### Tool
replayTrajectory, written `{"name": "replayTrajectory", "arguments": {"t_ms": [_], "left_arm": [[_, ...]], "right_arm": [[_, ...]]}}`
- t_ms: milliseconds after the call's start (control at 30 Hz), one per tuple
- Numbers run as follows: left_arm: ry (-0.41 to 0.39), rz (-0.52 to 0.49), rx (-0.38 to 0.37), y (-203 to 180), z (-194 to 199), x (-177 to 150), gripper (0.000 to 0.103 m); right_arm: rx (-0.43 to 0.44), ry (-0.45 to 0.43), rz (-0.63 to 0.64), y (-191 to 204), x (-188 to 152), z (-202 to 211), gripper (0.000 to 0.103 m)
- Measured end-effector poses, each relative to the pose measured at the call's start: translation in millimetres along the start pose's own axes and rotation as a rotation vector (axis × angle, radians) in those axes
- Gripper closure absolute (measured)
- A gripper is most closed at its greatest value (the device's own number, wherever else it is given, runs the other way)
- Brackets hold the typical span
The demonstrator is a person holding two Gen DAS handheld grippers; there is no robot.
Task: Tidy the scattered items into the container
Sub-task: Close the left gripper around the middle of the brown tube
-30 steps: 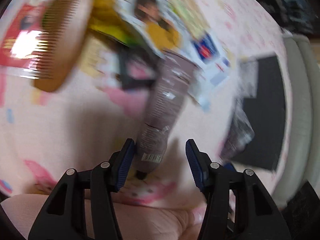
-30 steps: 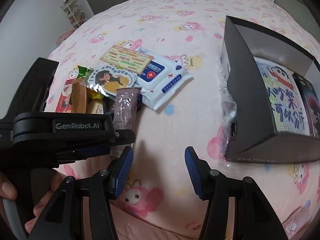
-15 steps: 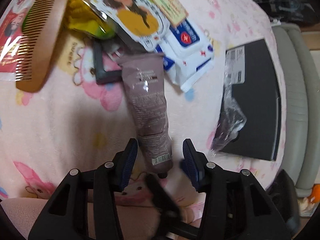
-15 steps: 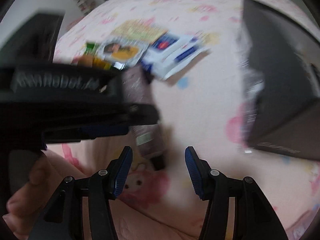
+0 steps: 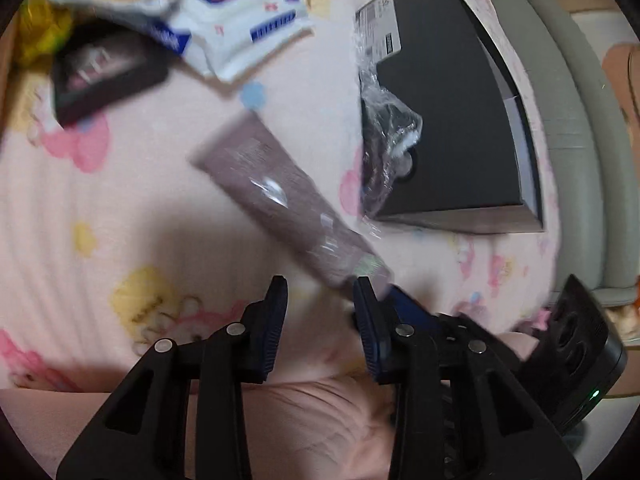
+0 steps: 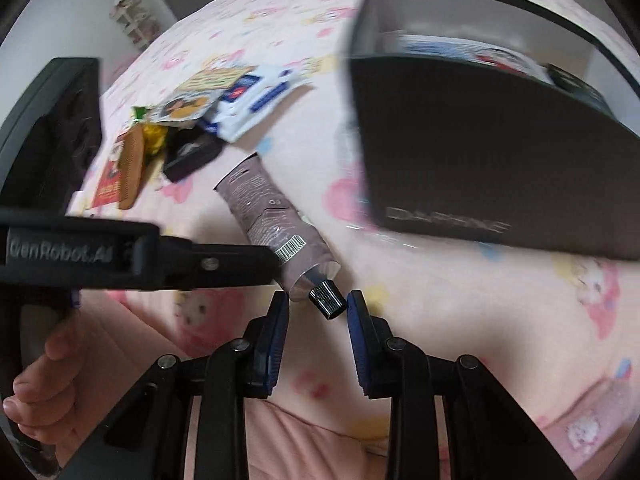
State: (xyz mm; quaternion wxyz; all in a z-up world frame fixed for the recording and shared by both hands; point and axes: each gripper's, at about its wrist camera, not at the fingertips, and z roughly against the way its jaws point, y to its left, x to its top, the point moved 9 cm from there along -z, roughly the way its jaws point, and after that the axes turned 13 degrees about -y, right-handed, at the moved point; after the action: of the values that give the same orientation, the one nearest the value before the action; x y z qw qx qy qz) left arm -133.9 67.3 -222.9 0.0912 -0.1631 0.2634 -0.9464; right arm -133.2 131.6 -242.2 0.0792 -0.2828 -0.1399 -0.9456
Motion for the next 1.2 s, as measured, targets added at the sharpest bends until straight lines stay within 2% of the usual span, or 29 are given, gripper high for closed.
{"name": "replayTrajectory", "arguments": {"t_ms": [133,267,433,567,700,800,967,1033,1200], "left_arm": [[-0.093,0.058,0.018,8.3,11.0,17.5,0.066],[-0.083,0.102,0.074,17.9,0.6,28.1,0.066],[-0.086,0.039,0.125,8.2,-20.3,43.3,0.064],[-0.087,0.002,0.170,6.8,-39.9,45.4,0.056],[-0.073,-0.045,0.158,-1.1,-36.6,38.4,0.059],[-0.023,-0.054,0.122,-7.1,-35.1,22.5,0.061],[-0.020,0.015,0.059,-5.8,-24.5,15.6,0.061],[-0.061,0.036,0.082,0.8,-23.7,26.3,0.061],[-0.094,0.039,0.143,7.5,-37.7,43.9,0.057]], "right_arm": [[-0.016,-0.006,-0.038,-14.2,-3.9,-0.8,0.076],[-0.074,-0.010,-0.056,-28.7,-2.3,1.8,0.077],[-0.105,-0.060,-0.088,-42.1,10.3,6.8,0.076],[-0.054,-0.057,-0.139,-36.0,8.3,-4.8,0.076],[0.046,-0.079,-0.187,-16.3,13.4,-11.7,0.076],[0.024,-0.078,-0.172,-10.1,13.3,-13.7,0.076],[-0.042,-0.063,-0.226,-31.3,7.9,-16.0,0.076],[-0.079,-0.060,-0.253,-39.6,8.0,-16.6,0.076],[-0.114,-0.061,-0.195,-26.4,8.7,-29.4,0.076]]}}
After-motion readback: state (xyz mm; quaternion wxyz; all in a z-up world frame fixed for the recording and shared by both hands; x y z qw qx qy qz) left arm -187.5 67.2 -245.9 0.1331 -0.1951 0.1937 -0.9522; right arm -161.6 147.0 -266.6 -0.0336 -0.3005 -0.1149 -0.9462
